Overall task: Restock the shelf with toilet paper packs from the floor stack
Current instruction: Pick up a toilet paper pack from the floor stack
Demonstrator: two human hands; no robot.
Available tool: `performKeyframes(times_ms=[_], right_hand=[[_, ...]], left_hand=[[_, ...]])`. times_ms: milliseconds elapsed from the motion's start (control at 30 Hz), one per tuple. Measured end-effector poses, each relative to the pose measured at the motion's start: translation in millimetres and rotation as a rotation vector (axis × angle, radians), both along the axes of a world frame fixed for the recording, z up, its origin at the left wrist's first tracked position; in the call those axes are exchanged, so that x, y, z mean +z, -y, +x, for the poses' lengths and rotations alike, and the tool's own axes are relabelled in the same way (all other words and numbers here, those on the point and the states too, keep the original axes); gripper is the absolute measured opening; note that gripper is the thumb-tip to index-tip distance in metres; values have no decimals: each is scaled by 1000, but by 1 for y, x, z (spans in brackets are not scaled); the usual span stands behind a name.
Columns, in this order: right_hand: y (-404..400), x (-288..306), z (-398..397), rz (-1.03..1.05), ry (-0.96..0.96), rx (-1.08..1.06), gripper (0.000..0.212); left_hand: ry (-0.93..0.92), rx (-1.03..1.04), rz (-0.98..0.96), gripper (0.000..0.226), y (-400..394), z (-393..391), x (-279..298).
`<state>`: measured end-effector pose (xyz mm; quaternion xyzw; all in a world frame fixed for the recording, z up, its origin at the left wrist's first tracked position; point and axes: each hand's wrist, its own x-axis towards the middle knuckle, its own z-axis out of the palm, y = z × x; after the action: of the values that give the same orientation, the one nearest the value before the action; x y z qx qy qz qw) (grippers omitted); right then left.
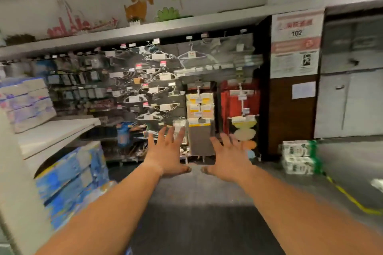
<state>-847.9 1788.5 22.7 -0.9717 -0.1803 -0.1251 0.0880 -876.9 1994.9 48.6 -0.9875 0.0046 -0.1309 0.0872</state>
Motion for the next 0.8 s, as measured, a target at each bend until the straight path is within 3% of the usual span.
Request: performKeyframes(times_ms=[200, 367, 567, 800], right_hand=[[158, -38, 21, -16, -131, -296, 108], [238, -63, 35, -49, -165, -479, 110], [278, -98, 77, -62, -198, -588, 109], [276, -143, 164, 21, -255, -716, 108]], left_hand=[[-114, -233, -66, 125, 144, 65, -50], [-177, -396, -80, 124, 225, 116, -75], [-212, -500, -101, 124, 277, 190, -116], [-372, -512, -90, 119, 275, 300, -179]])
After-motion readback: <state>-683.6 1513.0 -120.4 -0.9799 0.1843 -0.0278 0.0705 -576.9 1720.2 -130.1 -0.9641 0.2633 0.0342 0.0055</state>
